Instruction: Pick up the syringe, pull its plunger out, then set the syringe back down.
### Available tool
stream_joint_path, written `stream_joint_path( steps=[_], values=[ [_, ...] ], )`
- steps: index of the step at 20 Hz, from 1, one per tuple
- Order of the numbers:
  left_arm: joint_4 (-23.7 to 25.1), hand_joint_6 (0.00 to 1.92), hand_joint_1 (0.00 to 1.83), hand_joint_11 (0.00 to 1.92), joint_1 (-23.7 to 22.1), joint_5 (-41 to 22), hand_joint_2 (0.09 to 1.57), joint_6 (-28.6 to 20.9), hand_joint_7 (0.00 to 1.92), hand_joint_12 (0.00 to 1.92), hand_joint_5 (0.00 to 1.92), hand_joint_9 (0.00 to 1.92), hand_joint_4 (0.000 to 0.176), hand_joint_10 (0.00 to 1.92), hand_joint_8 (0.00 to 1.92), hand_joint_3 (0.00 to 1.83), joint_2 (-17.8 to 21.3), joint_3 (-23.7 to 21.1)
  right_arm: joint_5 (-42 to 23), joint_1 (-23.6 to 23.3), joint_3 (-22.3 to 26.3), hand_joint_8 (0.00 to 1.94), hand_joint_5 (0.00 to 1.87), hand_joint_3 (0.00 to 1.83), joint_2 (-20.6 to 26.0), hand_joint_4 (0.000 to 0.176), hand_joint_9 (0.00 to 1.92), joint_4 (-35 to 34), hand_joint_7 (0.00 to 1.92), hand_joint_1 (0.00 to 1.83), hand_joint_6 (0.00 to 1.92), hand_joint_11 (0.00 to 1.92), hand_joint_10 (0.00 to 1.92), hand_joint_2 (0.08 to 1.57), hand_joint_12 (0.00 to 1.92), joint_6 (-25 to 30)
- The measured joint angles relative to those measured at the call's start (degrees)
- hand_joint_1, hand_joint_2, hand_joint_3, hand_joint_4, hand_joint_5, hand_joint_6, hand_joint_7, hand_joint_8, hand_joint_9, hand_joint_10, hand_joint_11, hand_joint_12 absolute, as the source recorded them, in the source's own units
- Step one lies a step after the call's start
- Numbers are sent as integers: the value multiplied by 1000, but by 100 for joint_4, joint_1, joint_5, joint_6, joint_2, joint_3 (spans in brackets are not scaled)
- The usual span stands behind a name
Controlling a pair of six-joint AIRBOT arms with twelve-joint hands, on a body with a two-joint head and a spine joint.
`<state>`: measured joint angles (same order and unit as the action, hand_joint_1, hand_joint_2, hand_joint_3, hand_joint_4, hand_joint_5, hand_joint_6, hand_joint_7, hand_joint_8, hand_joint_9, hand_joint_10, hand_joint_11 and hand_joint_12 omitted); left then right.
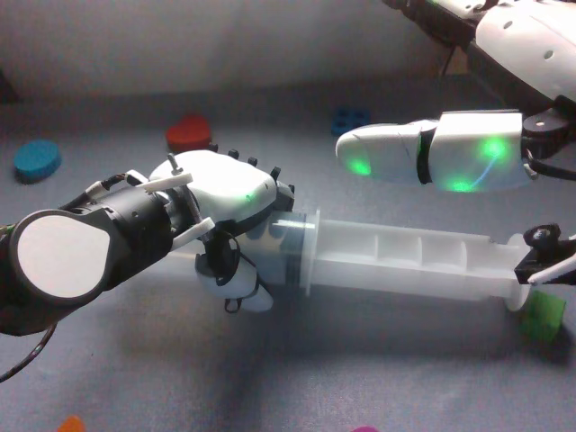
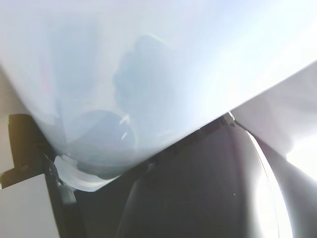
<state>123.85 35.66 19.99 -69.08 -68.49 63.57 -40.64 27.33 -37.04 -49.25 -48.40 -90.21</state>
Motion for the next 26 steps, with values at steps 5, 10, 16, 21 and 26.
stream_joint_path(
  steps=[5,10,16,21,26],
  values=[
    [-33,1239,1354,659,17,7,1193,2,843,1416,749,776,0,1455,1193,0,0,-2,7,-2,0,1,51,3,0,16,108,13,102,272,1,0,1,850,670,0],
    [-94,1249,1353,648,92,72,1196,0,846,1421,726,774,0,1460,1200,0,-55,-48,15,-2,0,0,51,4,-4,16,107,13,100,266,1,0,0,854,671,0],
    [-101,1447,1146,562,101,70,1253,15,780,1272,669,741,4,822,1305,0,-70,-74,26,-2,-2,0,51,5,-17,16,106,15,100,257,0,0,0,858,670,0],
    [-74,401,944,393,101,76,1177,24,817,1050,675,748,0,245,143,0,-70,-79,33,-7,-13,0,50,3,-31,16,105,17,99,266,0,0,0,858,669,-2],
    [-79,18,733,225,96,111,1094,24,740,952,675,701,0,50,0,0,-68,-79,37,-7,-13,0,50,2,-39,16,105,17,100,270,0,0,0,857,669,-2]
  ],
)
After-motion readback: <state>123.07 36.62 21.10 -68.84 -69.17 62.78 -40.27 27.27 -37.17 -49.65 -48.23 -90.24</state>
